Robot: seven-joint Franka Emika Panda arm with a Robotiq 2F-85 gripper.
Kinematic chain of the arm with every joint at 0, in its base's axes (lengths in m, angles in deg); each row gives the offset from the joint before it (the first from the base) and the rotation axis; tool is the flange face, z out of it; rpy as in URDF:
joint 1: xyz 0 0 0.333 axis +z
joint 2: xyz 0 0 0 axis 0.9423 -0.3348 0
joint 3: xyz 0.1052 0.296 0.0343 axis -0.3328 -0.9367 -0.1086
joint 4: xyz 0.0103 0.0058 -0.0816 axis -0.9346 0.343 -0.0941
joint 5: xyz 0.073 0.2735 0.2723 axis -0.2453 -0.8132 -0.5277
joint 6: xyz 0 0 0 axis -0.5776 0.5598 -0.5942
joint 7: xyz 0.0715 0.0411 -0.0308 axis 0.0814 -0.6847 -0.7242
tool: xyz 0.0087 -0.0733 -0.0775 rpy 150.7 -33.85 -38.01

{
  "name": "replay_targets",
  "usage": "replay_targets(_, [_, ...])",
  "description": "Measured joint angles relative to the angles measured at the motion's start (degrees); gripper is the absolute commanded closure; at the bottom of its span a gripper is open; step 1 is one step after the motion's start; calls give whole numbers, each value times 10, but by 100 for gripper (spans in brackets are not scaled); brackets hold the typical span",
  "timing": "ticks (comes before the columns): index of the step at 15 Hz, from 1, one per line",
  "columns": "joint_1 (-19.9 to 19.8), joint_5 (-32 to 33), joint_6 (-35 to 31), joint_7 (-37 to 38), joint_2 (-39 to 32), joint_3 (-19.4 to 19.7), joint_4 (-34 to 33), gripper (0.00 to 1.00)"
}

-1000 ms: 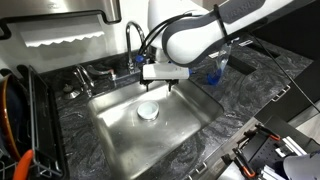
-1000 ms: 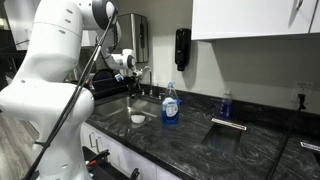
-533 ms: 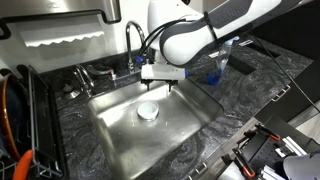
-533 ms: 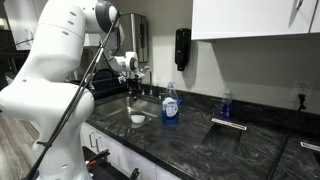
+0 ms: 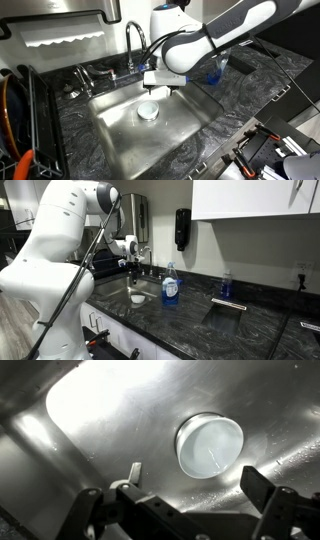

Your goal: Center the faucet, open and close it, and then remove the bowl from the sink and put it on the counter

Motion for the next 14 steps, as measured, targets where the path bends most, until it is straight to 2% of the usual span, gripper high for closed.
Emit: replay_targets(14, [6,1,-4,17,-21,7,5,0])
